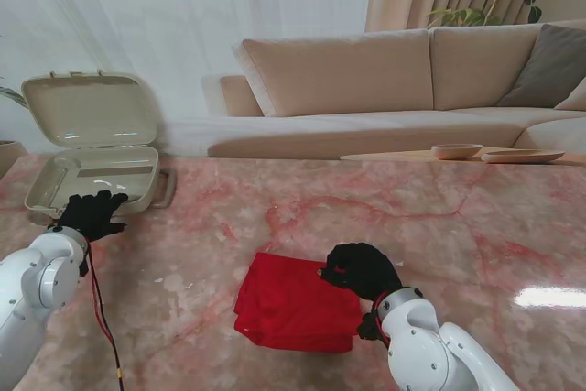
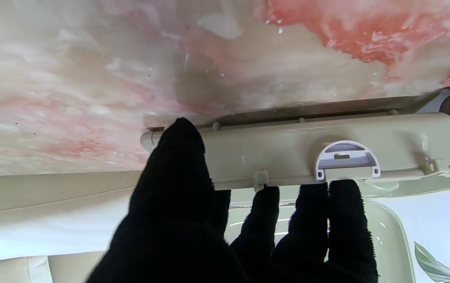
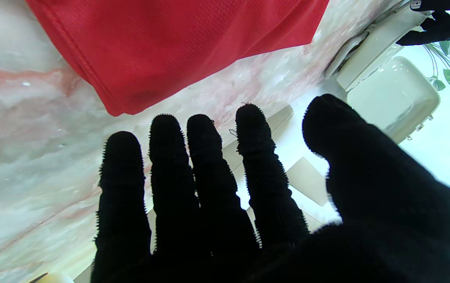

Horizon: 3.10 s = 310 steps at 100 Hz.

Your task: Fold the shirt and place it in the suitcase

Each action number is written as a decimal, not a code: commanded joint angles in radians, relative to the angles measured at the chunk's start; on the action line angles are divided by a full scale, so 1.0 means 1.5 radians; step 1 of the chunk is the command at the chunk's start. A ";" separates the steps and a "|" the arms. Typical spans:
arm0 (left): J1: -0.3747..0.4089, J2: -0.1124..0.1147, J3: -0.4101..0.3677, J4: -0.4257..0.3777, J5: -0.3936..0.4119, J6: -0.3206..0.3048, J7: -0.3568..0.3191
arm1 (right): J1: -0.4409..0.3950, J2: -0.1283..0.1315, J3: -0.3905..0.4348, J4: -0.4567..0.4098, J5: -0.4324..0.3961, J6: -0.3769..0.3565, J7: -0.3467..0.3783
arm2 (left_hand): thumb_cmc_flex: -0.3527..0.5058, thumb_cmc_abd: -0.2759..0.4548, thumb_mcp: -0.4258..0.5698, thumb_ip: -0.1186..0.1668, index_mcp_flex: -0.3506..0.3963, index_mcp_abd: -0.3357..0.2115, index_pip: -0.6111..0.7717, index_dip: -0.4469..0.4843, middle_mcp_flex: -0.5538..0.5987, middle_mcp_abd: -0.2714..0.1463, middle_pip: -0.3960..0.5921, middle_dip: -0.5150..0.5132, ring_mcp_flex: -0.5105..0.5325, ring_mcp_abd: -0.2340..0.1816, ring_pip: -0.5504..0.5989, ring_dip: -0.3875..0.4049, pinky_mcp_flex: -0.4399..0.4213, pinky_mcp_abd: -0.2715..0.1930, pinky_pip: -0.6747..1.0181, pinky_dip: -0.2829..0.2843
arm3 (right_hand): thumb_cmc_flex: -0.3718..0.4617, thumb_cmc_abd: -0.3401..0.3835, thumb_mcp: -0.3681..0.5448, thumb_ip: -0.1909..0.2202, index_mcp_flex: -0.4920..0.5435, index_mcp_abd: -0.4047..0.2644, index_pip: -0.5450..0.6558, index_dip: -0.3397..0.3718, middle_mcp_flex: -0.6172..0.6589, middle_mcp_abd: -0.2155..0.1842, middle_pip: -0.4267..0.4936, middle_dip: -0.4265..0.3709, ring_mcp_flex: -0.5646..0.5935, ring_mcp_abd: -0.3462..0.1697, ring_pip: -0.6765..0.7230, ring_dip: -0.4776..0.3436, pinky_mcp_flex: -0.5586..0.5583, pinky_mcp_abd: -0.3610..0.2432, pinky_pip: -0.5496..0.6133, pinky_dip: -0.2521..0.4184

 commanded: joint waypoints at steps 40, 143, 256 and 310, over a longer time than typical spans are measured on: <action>-0.032 0.004 0.031 0.056 -0.002 -0.002 0.013 | -0.002 0.001 -0.004 0.001 0.005 0.011 0.017 | 0.057 -0.015 0.088 0.010 -0.001 -0.014 0.085 0.017 0.036 -0.011 0.041 0.013 0.057 -0.026 0.049 0.048 0.024 0.020 0.053 0.059 | -0.024 0.013 -0.007 -0.019 0.013 -0.012 0.012 -0.003 0.016 -0.009 0.001 -0.001 -0.007 -0.018 -0.002 -0.017 -0.006 0.000 -0.005 0.016; -0.062 -0.001 0.063 0.100 -0.037 0.010 0.038 | 0.011 0.001 -0.013 0.014 0.017 0.019 0.026 | 0.093 -0.061 0.291 -0.040 0.140 -0.055 0.427 0.130 0.257 -0.057 0.079 0.256 0.236 -0.036 0.202 0.290 0.134 0.048 0.216 0.223 | -0.020 0.018 -0.016 -0.016 0.014 -0.009 0.009 -0.002 0.017 -0.006 0.001 0.001 -0.009 -0.011 -0.002 -0.015 -0.007 0.009 -0.005 0.021; -0.013 -0.009 0.072 0.035 -0.077 -0.059 0.038 | 0.004 0.000 -0.007 0.024 0.029 0.016 0.023 | 0.093 -0.077 0.364 -0.048 0.214 -0.075 0.495 0.156 0.334 -0.085 0.100 0.287 0.299 -0.034 0.242 0.312 0.181 0.052 0.252 0.241 | -0.019 0.024 -0.022 -0.014 0.012 -0.006 0.006 -0.001 0.014 -0.005 -0.001 0.001 -0.012 -0.004 -0.001 -0.011 -0.006 0.017 -0.003 0.026; -0.025 -0.016 0.126 0.022 -0.118 -0.100 0.049 | 0.001 -0.001 -0.005 0.027 0.031 0.016 0.020 | 0.093 -0.079 0.366 -0.049 0.223 -0.081 0.497 0.158 0.342 -0.093 0.101 0.292 0.305 -0.035 0.242 0.313 0.185 0.051 0.254 0.241 | -0.024 0.022 -0.016 -0.015 0.013 -0.013 0.006 0.000 0.016 -0.010 -0.001 0.002 -0.011 -0.011 -0.001 -0.012 -0.004 0.013 -0.002 0.026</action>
